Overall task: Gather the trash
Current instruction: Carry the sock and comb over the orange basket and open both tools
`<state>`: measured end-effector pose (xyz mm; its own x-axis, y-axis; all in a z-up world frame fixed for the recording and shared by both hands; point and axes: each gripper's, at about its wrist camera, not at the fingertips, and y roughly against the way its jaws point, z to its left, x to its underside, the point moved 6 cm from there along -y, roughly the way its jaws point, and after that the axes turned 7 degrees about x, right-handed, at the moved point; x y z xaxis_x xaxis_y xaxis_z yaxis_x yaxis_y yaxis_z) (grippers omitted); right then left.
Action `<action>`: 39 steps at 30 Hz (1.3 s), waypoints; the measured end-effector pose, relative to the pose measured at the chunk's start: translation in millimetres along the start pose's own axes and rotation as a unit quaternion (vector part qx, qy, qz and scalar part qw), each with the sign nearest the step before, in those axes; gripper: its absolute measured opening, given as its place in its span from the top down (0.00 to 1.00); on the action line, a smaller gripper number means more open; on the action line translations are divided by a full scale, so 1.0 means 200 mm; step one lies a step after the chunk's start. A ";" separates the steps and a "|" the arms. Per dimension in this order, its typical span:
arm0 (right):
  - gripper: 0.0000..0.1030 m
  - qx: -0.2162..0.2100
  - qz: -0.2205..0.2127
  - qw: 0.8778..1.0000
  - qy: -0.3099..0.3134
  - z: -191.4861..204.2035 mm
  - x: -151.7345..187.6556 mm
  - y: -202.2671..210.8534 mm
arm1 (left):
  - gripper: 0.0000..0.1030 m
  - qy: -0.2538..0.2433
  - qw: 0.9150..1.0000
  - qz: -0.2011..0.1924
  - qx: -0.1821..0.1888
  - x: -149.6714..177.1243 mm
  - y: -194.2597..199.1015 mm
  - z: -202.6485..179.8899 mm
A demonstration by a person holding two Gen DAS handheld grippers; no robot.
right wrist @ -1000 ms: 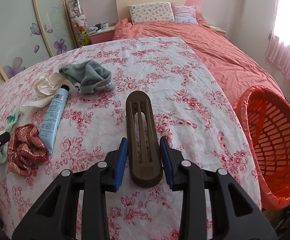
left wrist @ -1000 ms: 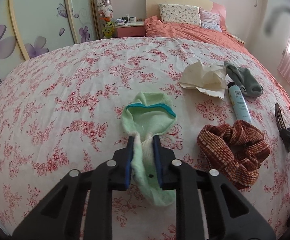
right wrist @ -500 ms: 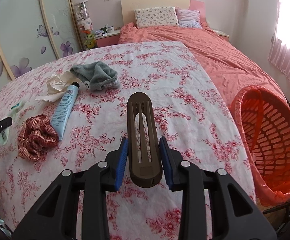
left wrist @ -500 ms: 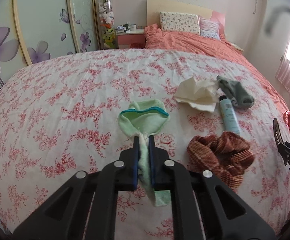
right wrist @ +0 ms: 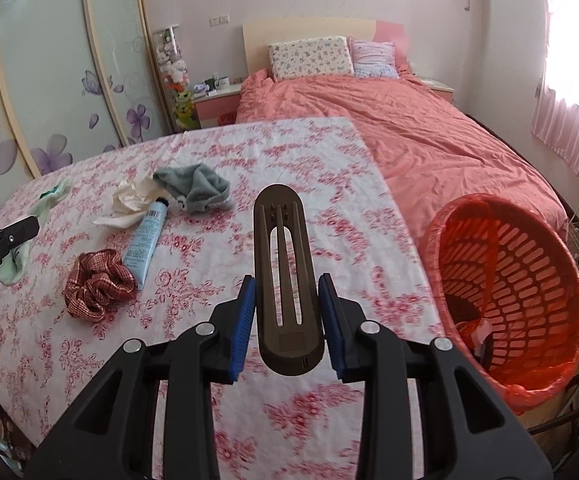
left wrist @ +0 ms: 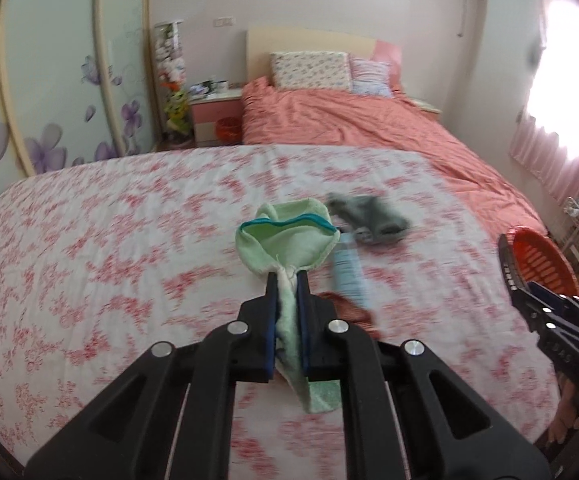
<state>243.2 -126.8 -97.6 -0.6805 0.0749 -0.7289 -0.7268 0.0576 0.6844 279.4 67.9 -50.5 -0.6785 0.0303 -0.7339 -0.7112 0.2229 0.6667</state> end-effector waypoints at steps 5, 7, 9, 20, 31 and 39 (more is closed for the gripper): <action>0.68 0.012 -0.014 1.000 -0.019 -0.14 -0.03 0.06 | 0.90 -0.022 0.999 -0.006 0.042 -0.04 0.01 -0.23; 0.68 0.019 -0.019 0.999 -0.029 -0.21 -0.04 0.08 | 0.90 -0.035 0.997 -0.006 0.061 -0.05 0.00 -0.35; 0.68 0.026 -0.023 0.999 -0.040 -0.28 -0.05 0.09 | 0.90 -0.048 0.996 -0.006 0.079 -0.05 -0.01 -0.47; 0.68 0.073 -0.040 0.991 -0.108 -0.75 -0.06 0.14 | 0.90 -0.092 0.979 0.016 0.181 -0.06 -0.16 -1.13; 0.68 0.086 -0.047 0.980 -0.171 -1.06 -0.03 0.08 | 0.90 -0.130 0.963 0.030 0.236 -0.05 -0.32 -1.60; 0.68 0.079 -0.044 0.971 -0.221 -1.22 -0.03 -0.01 | 0.82 -0.138 0.958 0.061 0.244 -0.01 -0.50 -1.76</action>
<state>226.5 -370.1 -98.8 -0.4849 0.4808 -0.7306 -0.7330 0.2323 0.6393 286.8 -297.9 -70.5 -0.6296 0.3261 -0.7052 -0.4128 0.6285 0.6592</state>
